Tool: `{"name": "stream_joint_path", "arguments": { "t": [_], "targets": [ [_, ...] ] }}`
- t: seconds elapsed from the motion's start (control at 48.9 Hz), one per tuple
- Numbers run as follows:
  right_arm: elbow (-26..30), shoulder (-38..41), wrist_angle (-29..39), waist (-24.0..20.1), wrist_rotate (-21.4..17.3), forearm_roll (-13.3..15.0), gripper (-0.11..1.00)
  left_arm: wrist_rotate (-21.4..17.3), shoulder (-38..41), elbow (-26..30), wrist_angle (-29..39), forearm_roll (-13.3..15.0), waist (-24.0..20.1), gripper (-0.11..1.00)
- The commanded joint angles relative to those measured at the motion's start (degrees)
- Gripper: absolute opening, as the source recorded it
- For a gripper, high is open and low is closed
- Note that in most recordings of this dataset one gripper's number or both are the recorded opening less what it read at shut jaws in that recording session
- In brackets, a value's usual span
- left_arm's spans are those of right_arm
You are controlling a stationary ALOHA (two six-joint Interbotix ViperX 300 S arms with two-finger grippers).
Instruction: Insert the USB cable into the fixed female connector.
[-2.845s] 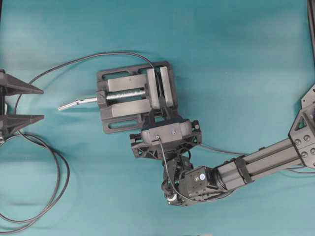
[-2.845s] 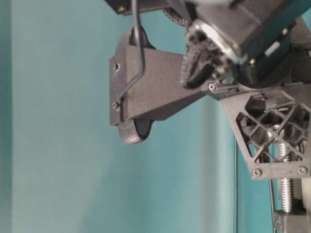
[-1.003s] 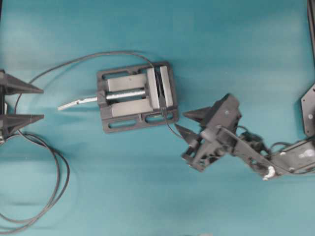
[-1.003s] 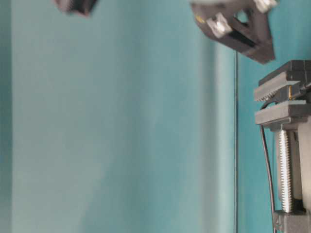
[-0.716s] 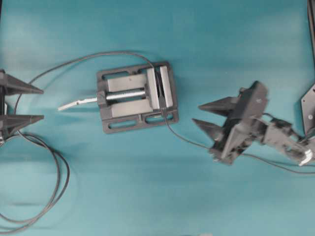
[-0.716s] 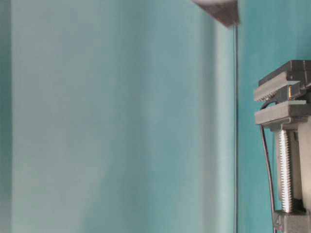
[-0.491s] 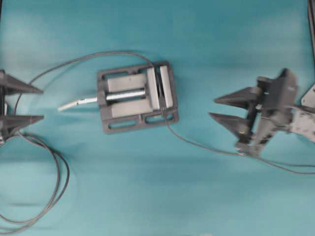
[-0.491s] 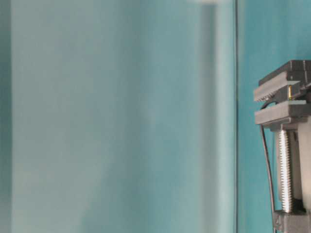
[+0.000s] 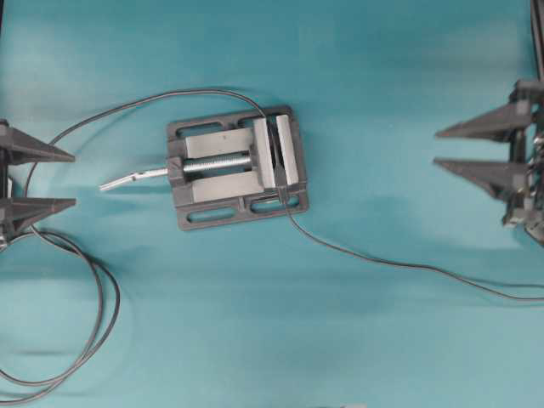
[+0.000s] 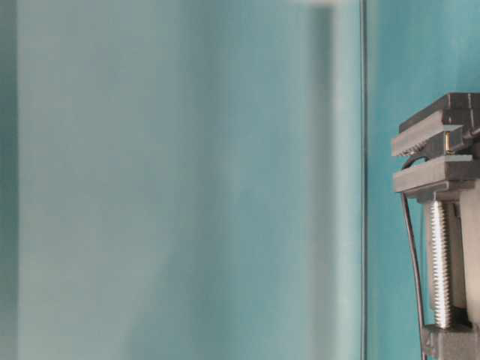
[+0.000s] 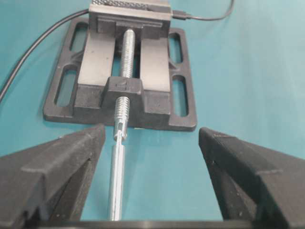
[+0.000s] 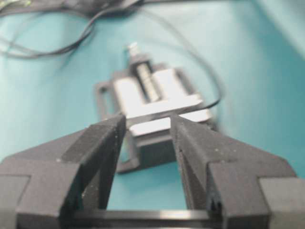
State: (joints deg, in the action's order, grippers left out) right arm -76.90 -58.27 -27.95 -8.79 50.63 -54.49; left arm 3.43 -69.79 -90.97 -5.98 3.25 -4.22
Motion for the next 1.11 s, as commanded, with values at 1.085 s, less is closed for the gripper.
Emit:
{"name": "stream_joint_path", "arguments": {
  "t": [1.085],
  "targets": [
    [-4.6, -2.5, 13.6, 20.5, -1.6, 7.6, 0.50, 0.5, 0.9, 0.7, -0.5, -0.1, -0.2, 0.94]
  ]
}}
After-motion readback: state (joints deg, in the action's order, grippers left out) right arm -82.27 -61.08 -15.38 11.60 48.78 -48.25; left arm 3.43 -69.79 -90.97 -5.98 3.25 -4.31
